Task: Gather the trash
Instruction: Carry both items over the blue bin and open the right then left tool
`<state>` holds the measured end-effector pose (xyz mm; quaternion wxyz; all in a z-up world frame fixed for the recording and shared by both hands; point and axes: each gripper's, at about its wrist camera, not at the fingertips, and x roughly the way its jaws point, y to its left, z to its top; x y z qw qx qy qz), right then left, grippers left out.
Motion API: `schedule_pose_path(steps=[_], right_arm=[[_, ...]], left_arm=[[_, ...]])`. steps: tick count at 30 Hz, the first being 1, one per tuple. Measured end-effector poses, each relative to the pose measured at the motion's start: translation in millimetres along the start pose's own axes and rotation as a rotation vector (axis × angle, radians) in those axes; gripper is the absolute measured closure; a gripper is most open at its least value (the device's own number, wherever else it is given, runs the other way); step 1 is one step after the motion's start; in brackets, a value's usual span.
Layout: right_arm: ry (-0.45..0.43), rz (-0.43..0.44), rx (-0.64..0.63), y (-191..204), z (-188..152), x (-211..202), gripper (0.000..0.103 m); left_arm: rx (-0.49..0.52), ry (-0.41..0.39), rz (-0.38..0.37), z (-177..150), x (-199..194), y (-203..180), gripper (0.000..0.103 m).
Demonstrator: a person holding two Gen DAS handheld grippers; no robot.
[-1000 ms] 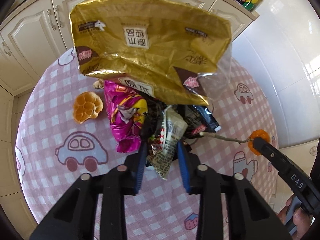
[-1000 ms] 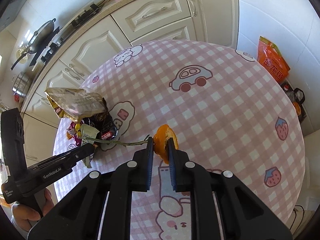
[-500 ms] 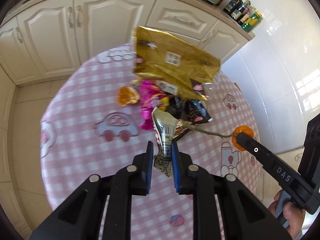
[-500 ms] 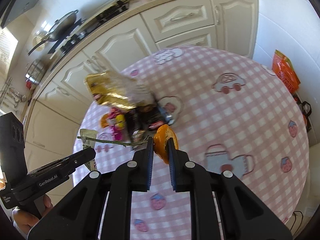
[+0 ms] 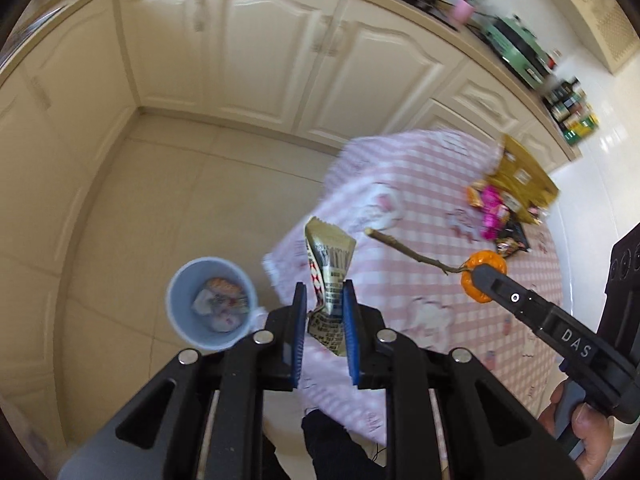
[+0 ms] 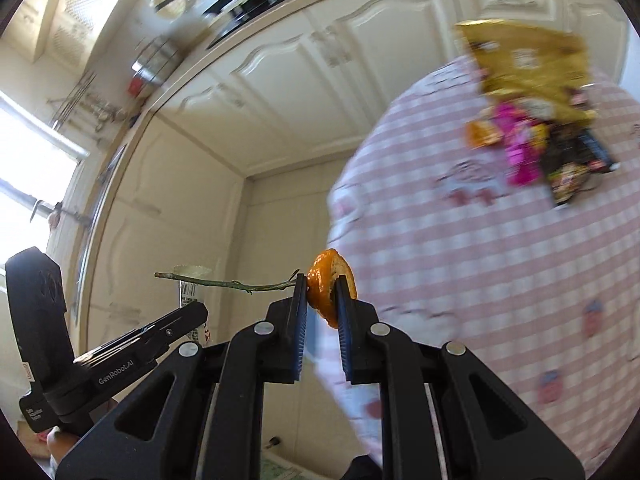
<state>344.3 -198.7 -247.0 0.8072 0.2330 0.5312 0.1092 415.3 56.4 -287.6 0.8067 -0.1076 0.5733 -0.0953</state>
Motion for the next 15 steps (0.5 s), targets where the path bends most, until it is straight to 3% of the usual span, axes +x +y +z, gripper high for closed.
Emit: schedule_pose_path(steps=[7,12,15], right_arm=[[0.100,0.072,-0.089,91,-16,57,0.090],[0.115,0.070,-0.131,130,-18,78,0.086],[0.102,0.047,-0.149,142,-20,83,0.069]], left_arm=[[-0.141,-0.036,0.068,-21,-40,111,0.087],[-0.182,-0.054,0.083,-30,-58,147,0.087],[-0.192,-0.062,0.078,-33,-64,161,0.087]])
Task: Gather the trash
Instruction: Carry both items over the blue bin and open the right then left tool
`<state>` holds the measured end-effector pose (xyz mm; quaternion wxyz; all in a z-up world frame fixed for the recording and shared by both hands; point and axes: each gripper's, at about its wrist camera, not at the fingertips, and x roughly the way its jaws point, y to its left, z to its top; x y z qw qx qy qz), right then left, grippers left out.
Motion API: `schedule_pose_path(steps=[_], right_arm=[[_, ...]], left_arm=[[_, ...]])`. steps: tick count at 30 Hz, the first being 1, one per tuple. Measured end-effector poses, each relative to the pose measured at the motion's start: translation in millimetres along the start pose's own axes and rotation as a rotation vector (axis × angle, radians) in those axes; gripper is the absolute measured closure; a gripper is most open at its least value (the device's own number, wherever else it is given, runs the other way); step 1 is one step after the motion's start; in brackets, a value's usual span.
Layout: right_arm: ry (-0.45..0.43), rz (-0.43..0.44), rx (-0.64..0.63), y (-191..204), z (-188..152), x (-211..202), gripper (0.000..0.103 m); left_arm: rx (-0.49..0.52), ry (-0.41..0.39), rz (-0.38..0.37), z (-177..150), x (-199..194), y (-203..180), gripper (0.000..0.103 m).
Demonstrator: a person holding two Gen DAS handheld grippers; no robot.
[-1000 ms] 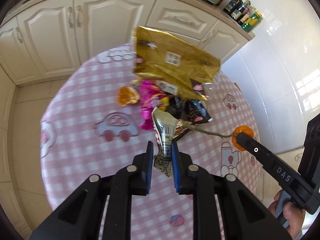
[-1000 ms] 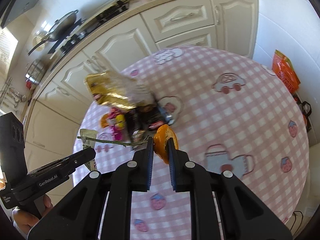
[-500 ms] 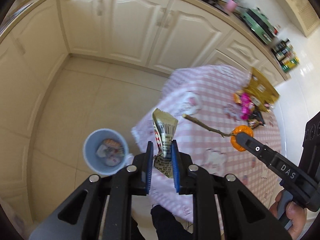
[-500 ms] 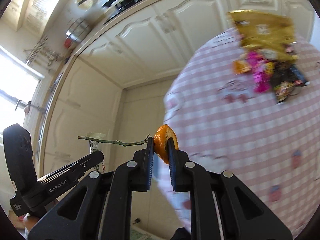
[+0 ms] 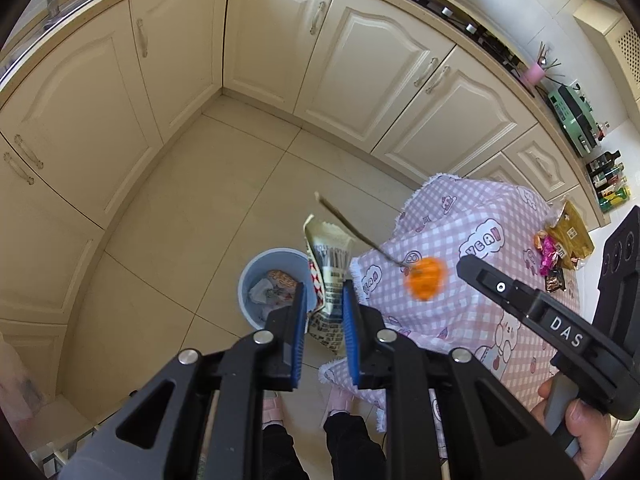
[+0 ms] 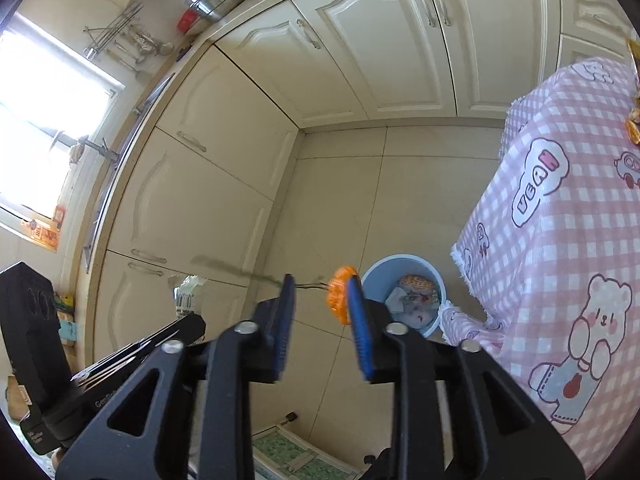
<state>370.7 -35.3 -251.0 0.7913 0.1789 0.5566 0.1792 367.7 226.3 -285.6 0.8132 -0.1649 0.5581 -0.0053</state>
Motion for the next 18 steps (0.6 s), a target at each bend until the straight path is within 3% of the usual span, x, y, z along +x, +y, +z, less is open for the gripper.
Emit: schedule_pose_path(steps=[7,18], right_arm=[[-0.022,-0.037,-0.033,10,-1,0,0.065],[-0.052,-0.080,-0.006,-9,-3,-17,0.063]], left_arm=[[0.001,0.000,-0.023,1,-2,5,0.087],[0.053,0.020,-0.049,9,7,-20,0.087]])
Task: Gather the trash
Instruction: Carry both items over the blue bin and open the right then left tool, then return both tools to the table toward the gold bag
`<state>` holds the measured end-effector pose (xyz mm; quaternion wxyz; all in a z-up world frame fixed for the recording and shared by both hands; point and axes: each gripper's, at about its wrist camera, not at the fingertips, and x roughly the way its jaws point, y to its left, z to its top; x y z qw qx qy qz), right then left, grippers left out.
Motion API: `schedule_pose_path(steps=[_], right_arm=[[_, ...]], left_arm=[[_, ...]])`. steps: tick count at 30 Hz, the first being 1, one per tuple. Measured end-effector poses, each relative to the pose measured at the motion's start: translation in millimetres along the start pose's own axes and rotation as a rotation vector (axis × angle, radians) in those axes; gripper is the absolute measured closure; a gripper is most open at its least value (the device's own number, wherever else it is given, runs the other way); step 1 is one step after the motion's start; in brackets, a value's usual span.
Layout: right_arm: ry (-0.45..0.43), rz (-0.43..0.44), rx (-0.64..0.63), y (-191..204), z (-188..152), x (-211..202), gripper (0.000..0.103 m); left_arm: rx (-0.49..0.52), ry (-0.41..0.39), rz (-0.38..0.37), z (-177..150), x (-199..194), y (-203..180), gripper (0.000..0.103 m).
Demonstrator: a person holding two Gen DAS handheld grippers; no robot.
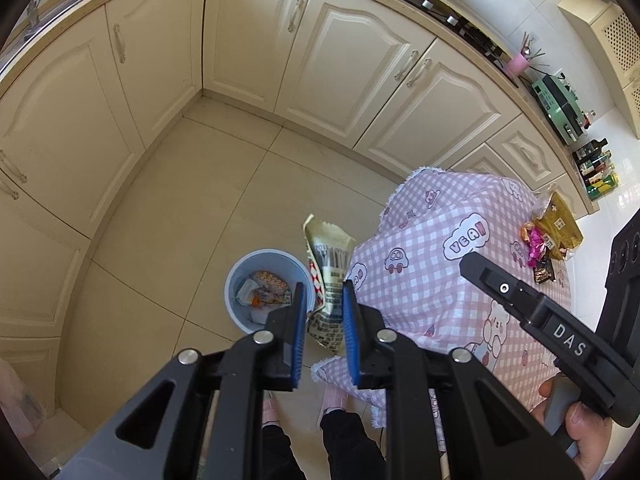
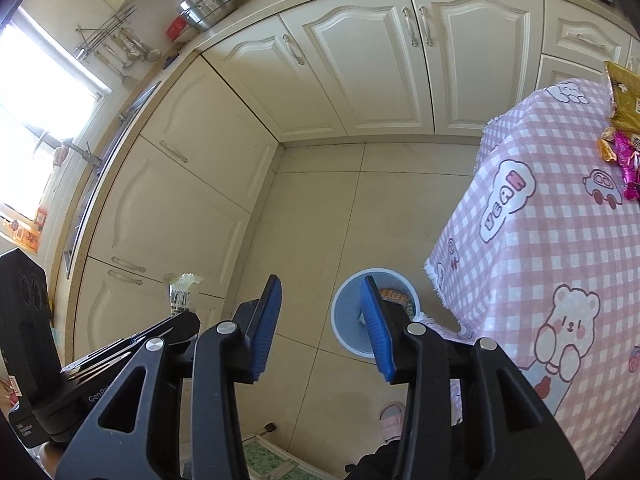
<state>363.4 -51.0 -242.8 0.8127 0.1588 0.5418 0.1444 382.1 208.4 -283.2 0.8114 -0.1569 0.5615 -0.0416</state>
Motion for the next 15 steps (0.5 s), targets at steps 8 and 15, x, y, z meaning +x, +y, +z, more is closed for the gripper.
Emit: schedule_pose_path(steps=[8,15], right_arm=[[-0.025,-0.010,0.027,-19,8,-13,0.061],[-0.034,-0.010,0.050,-42,15,-23,0.060]], left_arm=[[0.021,-0.011,-0.002,10,4,-24,0.083],[0.010,-0.018,0.017,17,10,-41,0.066]])
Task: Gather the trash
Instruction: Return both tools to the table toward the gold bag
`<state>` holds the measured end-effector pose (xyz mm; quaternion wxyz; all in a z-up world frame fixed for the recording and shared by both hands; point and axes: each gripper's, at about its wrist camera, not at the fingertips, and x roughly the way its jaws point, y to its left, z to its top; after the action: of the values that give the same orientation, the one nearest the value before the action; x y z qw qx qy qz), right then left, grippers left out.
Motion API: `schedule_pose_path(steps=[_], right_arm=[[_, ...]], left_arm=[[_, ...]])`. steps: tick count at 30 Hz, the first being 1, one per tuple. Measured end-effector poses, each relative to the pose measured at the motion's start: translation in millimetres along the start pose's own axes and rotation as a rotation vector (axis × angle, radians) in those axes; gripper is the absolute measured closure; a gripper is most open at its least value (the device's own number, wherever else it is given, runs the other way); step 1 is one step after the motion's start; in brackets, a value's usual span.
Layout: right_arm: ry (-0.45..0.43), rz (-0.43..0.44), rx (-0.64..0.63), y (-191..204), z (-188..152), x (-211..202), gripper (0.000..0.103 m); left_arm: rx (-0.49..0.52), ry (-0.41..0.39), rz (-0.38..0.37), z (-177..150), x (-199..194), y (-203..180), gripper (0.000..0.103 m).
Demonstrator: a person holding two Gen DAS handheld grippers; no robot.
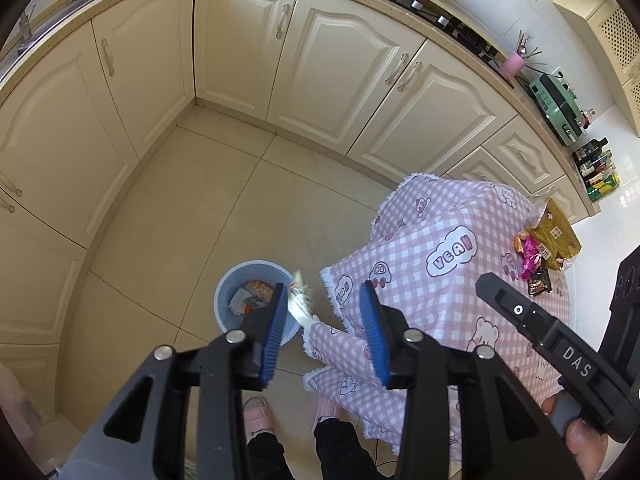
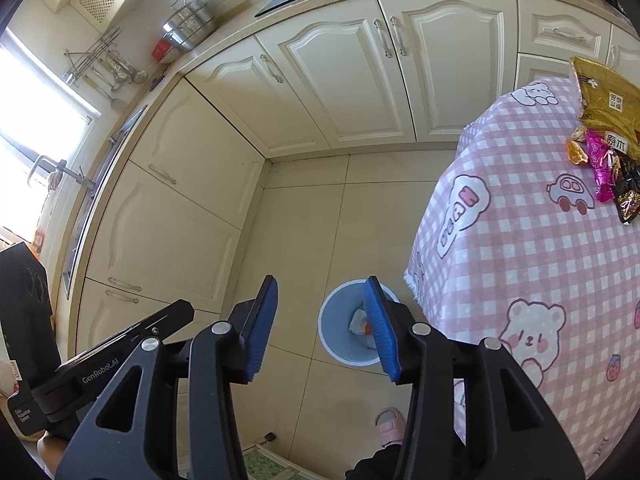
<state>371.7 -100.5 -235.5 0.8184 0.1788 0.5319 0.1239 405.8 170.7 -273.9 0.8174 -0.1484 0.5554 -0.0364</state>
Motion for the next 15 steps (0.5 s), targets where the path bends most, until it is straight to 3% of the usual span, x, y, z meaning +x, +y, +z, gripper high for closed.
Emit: schedule_pose_path(steps=[6,15], right_arm=[[-0.011,-0.005,0.027,-27,5,-11,0.059],[-0.054,-0.063,0.127,-112,14,-46,0.058]], left_arm=[[0.028,0.017,-0.003,2,11,-31,0.066],[0.134,0.070,-0.044,-2,47,-125,0.064]])
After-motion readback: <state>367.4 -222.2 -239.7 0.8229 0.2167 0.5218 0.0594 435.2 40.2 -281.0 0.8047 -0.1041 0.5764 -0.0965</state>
